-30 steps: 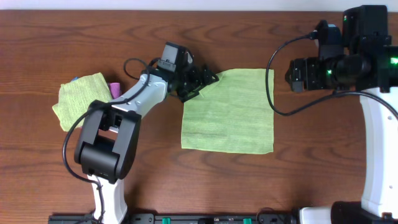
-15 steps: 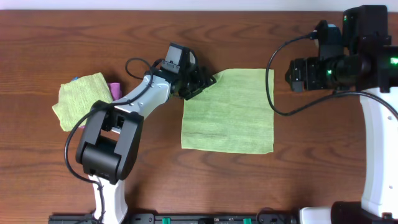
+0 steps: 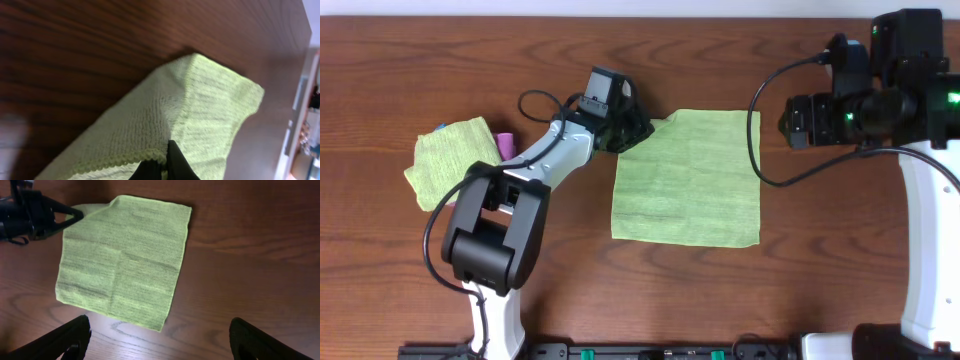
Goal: Fold the cloth
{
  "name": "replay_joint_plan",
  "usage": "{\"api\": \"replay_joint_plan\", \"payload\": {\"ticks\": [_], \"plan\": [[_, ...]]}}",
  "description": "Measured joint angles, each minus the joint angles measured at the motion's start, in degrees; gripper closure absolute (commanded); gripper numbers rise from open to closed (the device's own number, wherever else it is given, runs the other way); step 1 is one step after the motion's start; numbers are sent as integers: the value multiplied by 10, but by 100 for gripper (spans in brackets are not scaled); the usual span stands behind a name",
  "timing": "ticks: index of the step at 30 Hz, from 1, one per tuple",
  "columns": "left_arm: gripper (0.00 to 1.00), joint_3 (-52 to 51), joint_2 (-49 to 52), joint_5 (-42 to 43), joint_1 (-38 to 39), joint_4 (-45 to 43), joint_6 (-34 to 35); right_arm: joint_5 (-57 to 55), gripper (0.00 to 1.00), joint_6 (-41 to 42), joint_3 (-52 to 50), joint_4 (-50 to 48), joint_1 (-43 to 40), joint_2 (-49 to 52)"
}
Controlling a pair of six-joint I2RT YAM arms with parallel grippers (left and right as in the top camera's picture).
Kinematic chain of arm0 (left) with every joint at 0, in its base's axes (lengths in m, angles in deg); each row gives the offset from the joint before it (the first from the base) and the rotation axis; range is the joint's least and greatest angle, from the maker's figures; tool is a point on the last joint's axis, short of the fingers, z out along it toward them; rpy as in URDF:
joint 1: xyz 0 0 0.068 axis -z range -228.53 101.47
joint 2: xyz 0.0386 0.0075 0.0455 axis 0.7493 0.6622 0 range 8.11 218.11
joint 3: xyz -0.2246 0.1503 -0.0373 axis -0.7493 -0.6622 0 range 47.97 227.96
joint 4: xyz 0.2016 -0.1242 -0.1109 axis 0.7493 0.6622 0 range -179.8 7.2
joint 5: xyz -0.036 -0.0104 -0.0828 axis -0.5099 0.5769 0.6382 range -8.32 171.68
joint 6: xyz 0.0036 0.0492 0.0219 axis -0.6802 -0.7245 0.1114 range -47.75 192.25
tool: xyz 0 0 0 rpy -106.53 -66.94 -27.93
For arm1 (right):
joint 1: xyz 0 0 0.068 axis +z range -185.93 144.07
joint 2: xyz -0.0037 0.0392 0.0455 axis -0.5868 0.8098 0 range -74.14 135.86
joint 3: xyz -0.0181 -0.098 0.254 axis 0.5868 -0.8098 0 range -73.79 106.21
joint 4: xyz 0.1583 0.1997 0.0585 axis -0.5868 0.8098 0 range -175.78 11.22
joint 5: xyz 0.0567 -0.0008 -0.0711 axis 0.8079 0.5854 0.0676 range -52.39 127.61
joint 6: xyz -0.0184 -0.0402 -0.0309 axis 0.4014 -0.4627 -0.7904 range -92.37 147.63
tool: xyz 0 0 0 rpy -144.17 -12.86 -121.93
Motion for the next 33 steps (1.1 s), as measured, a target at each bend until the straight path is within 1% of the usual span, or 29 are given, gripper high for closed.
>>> {"api": "replay_joint_plan", "payload": {"ticks": [6,8,10,12,15,17,18,21,23,25,28,30,33], "plan": [[94,0,0,-59,-10,0,0,10,11,0,0,14,0,0],[91,0,0,-79,-10,0,0,16,11,0,0,19,0,0],[79,0,0,-109,-10,0,1,24,11,0,0,25,0,0],[62,0,0,-134,-10,0,0,30,11,0,0,28,0,0],[60,0,0,-163,-10,-1,2,35,11,0,0,31,0,0],[51,0,0,-184,-10,-1,1,37,11,0,0,34,0,0],[43,0,0,-194,-10,-1,0,39,11,0,0,36,0,0],[22,0,0,-216,-10,-1,-3,41,11,0,0,42,0,0],[6,0,0,-226,-11,-1,-6,42,11,-2,0,48,0,0],[5,0,0,-226,-13,-1,-16,43,12,-8,0,56,0,0],[5,1,-1,-188,-26,10,-71,45,15,-17,0,58,-4,-3],[5,2,-7,-163,-39,44,-104,51,15,-26,-4,57,-13,-13],[5,2,-42,-133,-64,124,-157,67,14,-41,-21,55,-44,-56]]}}
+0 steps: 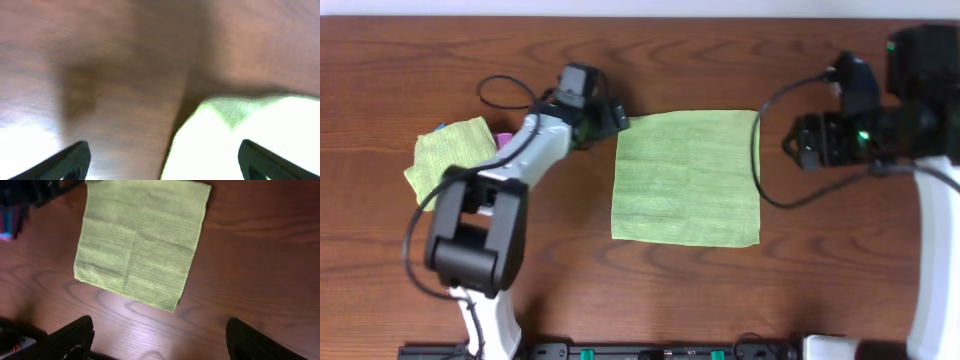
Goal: Fold the cloth
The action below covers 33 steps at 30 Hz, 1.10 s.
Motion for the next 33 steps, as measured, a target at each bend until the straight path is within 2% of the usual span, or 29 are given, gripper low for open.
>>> {"api": "replay_joint_plan", "payload": {"ticks": [4,9,12,16,20,25,29,33], "plan": [[5,1,-88,15,-15,115,-64,25,12,-15,-71,-20,-50,-95],[5,3,-176,33,-12,236,-96,75,11,-36,-255,-80,-102,-212],[5,-5,-211,51,-12,266,-101,106,9,-40,-379,-117,-138,-266],[5,-83,-291,69,-12,273,-93,147,9,-42,-484,-144,-175,-309],[5,-195,-400,90,-12,231,-60,197,7,-43,-536,-169,-205,-313],[5,-338,-498,118,-12,126,12,245,6,-41,-565,-204,-224,-295],[5,-432,-514,146,-11,30,79,268,4,-25,-586,-239,-227,-253],[5,-478,-507,164,-11,-37,129,292,4,5,-612,-290,-228,-193]]}}
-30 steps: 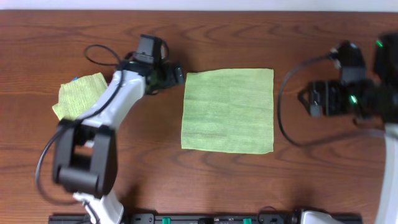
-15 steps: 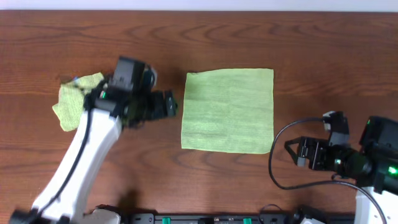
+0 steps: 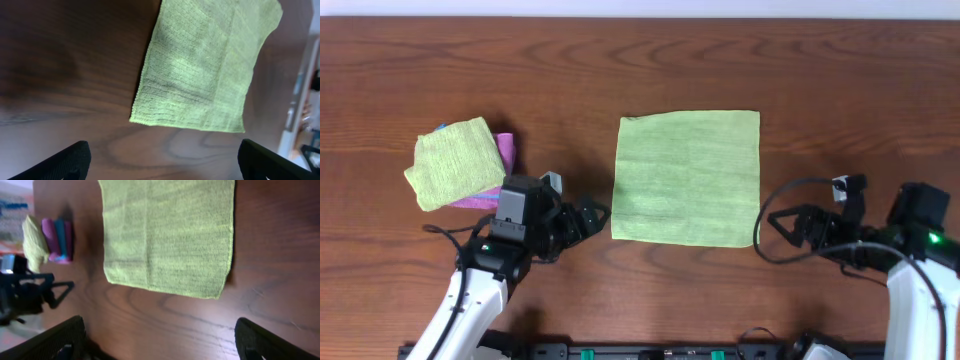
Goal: Fold the cloth
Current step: 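Grasp the cloth's bottom-left and bottom-right corners with both grippers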
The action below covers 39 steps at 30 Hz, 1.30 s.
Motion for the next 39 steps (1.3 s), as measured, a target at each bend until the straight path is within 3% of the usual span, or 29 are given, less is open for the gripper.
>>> {"api": "replay_joint_plan", "payload": {"ticks": [13,31,39], "plan": [[5,-24,112,27,1,-78,54,45,3,70,-36,-105,0,155],[5,-14,249,83,50,-265,99,25,4,144,-130,-220,0,166],[5,-9,276,99,57,-307,116,38,4,187,-178,-290,0,165]]}}
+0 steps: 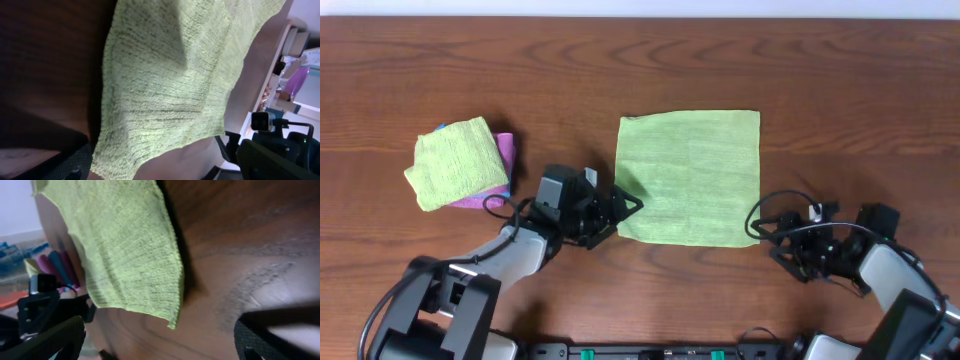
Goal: Fold the cloth
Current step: 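Grasp the cloth's bottom-left and bottom-right corners with both grippers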
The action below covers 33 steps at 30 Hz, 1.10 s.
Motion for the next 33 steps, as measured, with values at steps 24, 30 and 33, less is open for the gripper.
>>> {"api": "replay_joint_plan", "payload": {"ticks": [24,30,33], "plan": [[14,7,25,-17,24,-33,13,-10,13,120,-17,-124,82,5],[22,10,26,-22,26,-27,13,-1,22,146,-10,-153,103,32],[30,10,30,-25,26,-26,13,2,26,157,-10,-160,104,41]]}}
